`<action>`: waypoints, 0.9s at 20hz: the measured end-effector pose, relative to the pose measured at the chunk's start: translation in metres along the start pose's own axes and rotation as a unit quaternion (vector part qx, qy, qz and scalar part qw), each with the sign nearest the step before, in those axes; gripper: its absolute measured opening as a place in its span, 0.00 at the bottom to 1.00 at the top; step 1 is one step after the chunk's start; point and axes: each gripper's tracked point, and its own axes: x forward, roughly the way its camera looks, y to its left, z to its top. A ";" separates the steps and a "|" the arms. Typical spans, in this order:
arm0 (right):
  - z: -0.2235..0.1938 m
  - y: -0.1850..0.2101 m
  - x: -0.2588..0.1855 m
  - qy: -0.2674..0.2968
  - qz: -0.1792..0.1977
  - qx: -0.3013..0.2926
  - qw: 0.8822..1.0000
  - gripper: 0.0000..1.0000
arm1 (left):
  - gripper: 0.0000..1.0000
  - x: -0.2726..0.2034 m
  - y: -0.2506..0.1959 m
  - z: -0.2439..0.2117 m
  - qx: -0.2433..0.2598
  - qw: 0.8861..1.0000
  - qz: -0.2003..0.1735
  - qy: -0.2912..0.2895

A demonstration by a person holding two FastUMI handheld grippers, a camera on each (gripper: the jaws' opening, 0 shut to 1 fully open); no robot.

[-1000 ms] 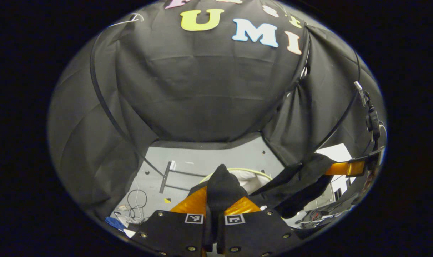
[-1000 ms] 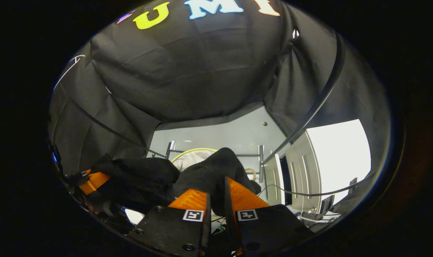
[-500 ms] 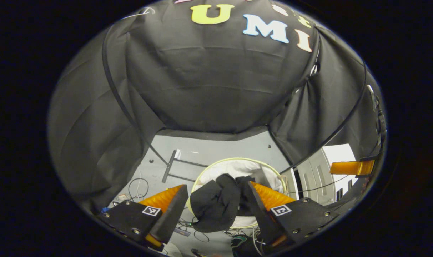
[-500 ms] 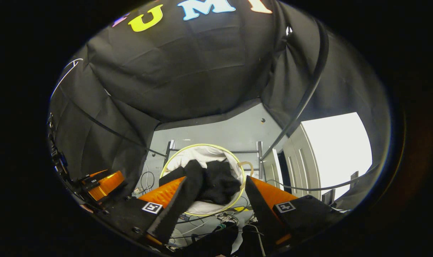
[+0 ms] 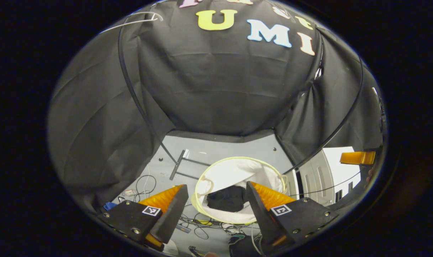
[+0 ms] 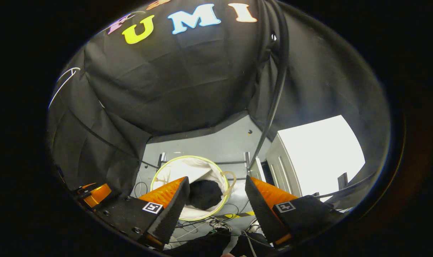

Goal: Grasp the clothes on the hanger with both hands and then place them into the laundry hamper below.

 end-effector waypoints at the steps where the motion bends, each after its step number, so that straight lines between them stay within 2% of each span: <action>1: 0.006 -0.007 -0.007 -0.011 0.001 0.004 1.000 0.99 | 0.95 -0.010 -0.009 0.008 0.000 1.000 -0.002 -0.006; 3: 0.018 -0.025 -0.022 -0.035 -0.001 0.009 0.999 0.98 | 0.96 -0.031 -0.034 0.028 0.005 1.000 -0.010 -0.027; 4: 0.025 -0.034 -0.031 -0.050 -0.001 0.012 0.999 0.94 | 0.95 -0.043 -0.045 0.039 0.010 0.999 -0.011 -0.043; 5: 0.032 -0.043 -0.040 -0.064 -0.001 0.014 0.998 0.98 | 0.95 -0.058 -0.058 0.054 0.013 0.998 -0.011 -0.061; 8: 0.052 -0.078 -0.068 -0.111 -0.007 0.012 0.994 0.98 | 0.94 -0.102 -0.100 0.105 0.019 0.991 -0.016 -0.132; 13: 0.077 -0.142 -0.110 -0.187 -0.038 0.031 0.981 0.98 | 0.94 -0.180 -0.150 0.176 0.057 0.967 -0.006 -0.248; 16: 0.096 -0.179 -0.138 -0.244 -0.062 0.044 0.967 0.98 | 0.94 -0.222 -0.172 0.198 0.063 0.949 0.000 -0.309; 18: 0.115 -0.187 -0.164 -0.286 -0.064 0.046 0.955 0.98 | 0.94 -0.253 -0.188 0.207 0.050 0.938 -0.003 -0.343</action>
